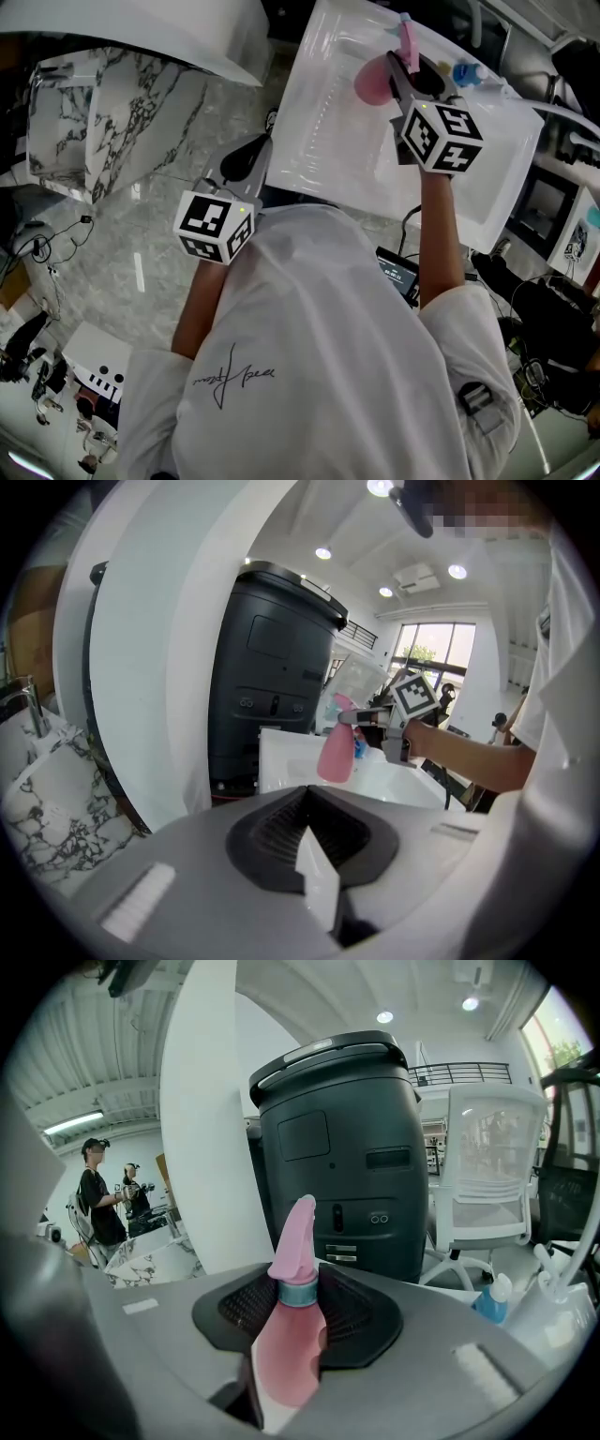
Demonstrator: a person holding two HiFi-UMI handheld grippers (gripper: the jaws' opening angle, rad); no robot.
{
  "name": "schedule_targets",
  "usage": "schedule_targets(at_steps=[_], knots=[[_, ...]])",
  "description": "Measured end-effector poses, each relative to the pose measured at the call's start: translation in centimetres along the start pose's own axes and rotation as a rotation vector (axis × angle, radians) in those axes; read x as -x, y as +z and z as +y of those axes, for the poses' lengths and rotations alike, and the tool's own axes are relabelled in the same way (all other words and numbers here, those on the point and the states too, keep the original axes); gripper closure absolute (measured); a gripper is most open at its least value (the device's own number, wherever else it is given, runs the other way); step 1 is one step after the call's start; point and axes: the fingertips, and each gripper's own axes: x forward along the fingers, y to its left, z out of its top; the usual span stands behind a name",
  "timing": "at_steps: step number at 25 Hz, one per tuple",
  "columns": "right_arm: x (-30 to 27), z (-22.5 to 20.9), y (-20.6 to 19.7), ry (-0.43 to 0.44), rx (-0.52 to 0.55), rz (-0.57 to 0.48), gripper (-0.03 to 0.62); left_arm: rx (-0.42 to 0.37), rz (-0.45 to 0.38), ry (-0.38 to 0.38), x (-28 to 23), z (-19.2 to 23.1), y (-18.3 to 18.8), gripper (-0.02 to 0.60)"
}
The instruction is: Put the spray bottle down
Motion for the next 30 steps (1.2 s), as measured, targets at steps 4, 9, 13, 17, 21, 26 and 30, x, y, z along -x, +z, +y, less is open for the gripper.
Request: schedule_targets(at_steps=[4,9,13,17,21,26,30], knots=[[-0.6,-0.5,0.7,-0.031,0.001,-0.024,0.467,0.012,0.004,-0.007,-0.2,0.4,0.0,0.529],[-1.4,-1.3,1.5,-0.052,-0.001,-0.044,0.467,0.006,0.011,-0.012,-0.5,0.7,0.0,0.529],[-2.2,-1.6,2.1,-0.062,0.002,-0.059,0.467,-0.001,0.010,-0.004,-0.5,1.1,0.2,0.529],[-2.8,-2.1,2.2,-0.077,0.007,-0.063,0.467,0.004,0.013,-0.003,-0.6,1.4,0.3,0.529],[-3.4,-2.5,2.2,-0.090,0.006,-0.076,0.467,0.004,0.002,-0.001,-0.5,1.6,0.4,0.529],[-4.3,-2.7,2.3,-0.101,0.006,-0.093,0.467,0.004,-0.002,-0.002,-0.5,1.9,0.5,0.529],[-5.1,-3.0,2.4,-0.108,0.005,-0.109,0.467,0.009,-0.017,-0.001,-0.3,2.2,0.8,0.529]])
